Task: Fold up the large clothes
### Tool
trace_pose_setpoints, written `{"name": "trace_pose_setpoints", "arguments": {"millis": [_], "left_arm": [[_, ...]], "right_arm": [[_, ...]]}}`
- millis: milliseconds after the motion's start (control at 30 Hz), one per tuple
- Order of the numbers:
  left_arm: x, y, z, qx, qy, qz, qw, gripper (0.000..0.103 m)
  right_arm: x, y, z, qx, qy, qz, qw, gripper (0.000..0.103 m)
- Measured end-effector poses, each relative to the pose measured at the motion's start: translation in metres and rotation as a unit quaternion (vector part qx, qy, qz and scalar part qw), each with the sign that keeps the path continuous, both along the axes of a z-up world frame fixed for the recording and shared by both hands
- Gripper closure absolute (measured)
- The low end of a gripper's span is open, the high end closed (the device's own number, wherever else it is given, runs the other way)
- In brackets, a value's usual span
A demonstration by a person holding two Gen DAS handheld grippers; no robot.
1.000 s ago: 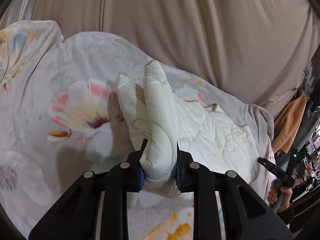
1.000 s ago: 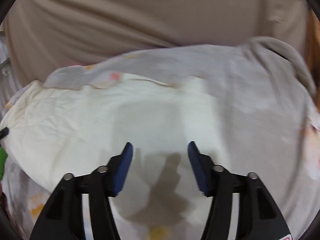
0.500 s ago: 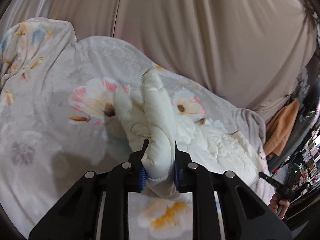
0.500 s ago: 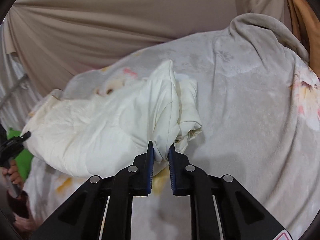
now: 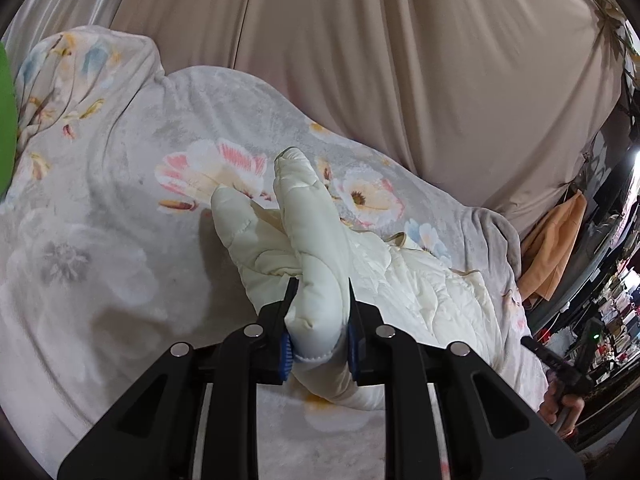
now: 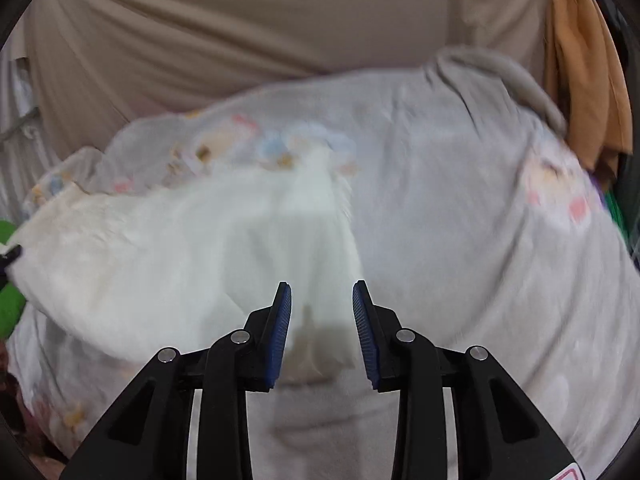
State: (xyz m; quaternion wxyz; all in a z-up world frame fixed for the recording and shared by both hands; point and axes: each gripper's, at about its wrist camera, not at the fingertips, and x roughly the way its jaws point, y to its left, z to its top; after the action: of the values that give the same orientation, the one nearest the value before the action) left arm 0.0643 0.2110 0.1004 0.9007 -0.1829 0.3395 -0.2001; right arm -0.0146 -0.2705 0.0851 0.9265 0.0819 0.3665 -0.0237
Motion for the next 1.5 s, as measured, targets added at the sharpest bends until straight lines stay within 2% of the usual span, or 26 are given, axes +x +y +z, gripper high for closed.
{"name": "trace_pose_setpoints", "arguments": {"millis": [67,133,167,300,400,567,667,767,867,1000,1200,1300,1400,1500], "left_arm": [[-0.001,-0.003,0.002,-0.002,-0.007,0.002,1.0,0.084],[-0.002,-0.004,0.004,-0.009,-0.009,0.004,0.9999,0.084],[-0.003,-0.005,0.006,-0.011,-0.011,0.003,0.9999,0.084],[-0.011,-0.012,0.02,-0.015,-0.028,-0.006,0.9995,0.084],[-0.018,-0.026,0.035,-0.015,-0.05,-0.026,0.9983,0.085],[-0.026,-0.075,0.067,0.009,-0.104,-0.082,0.9912,0.085],[-0.028,-0.119,0.084,0.02,-0.135,-0.135,0.9815,0.085],[-0.027,-0.174,0.094,0.027,-0.152,-0.204,0.9668,0.085],[-0.018,-0.23,0.089,0.033,-0.138,-0.264,0.9541,0.085],[-0.009,-0.285,0.062,0.05,-0.104,-0.311,0.9432,0.085],[-0.005,-0.353,0.0,0.086,-0.032,-0.363,0.9271,0.085],[-0.013,-0.374,-0.029,0.115,-0.018,-0.374,0.9203,0.085],[-0.018,-0.382,-0.046,0.128,-0.011,-0.377,0.9174,0.084],[-0.023,-0.374,-0.04,0.112,-0.023,-0.382,0.9171,0.076]], "right_arm": [[0.019,0.031,0.004,0.017,0.0,0.078,0.997,0.083],[0.047,0.069,-0.007,0.031,0.026,0.157,0.987,0.1],[0.062,0.087,-0.014,0.02,0.039,0.181,0.982,0.103],[0.118,0.131,-0.054,-0.006,0.102,0.213,0.972,0.103],[0.149,0.138,-0.087,0.014,0.136,0.216,0.967,0.103],[0.163,0.142,-0.102,0.031,0.128,0.224,0.966,0.103],[0.158,0.136,-0.104,0.044,0.118,0.227,0.966,0.103],[0.154,0.13,-0.101,0.073,0.107,0.229,0.965,0.103],[0.138,0.114,-0.089,0.106,0.106,0.223,0.963,0.103],[0.082,0.059,-0.073,0.165,0.095,0.205,0.96,0.103],[-0.003,-0.009,-0.083,0.196,0.078,0.118,0.97,0.103],[-0.026,-0.026,-0.093,0.203,0.078,0.082,0.973,0.103],[-0.042,-0.037,-0.092,0.215,0.064,0.064,0.972,0.103],[-0.054,-0.048,-0.074,0.216,0.03,0.05,0.975,0.091]]}}
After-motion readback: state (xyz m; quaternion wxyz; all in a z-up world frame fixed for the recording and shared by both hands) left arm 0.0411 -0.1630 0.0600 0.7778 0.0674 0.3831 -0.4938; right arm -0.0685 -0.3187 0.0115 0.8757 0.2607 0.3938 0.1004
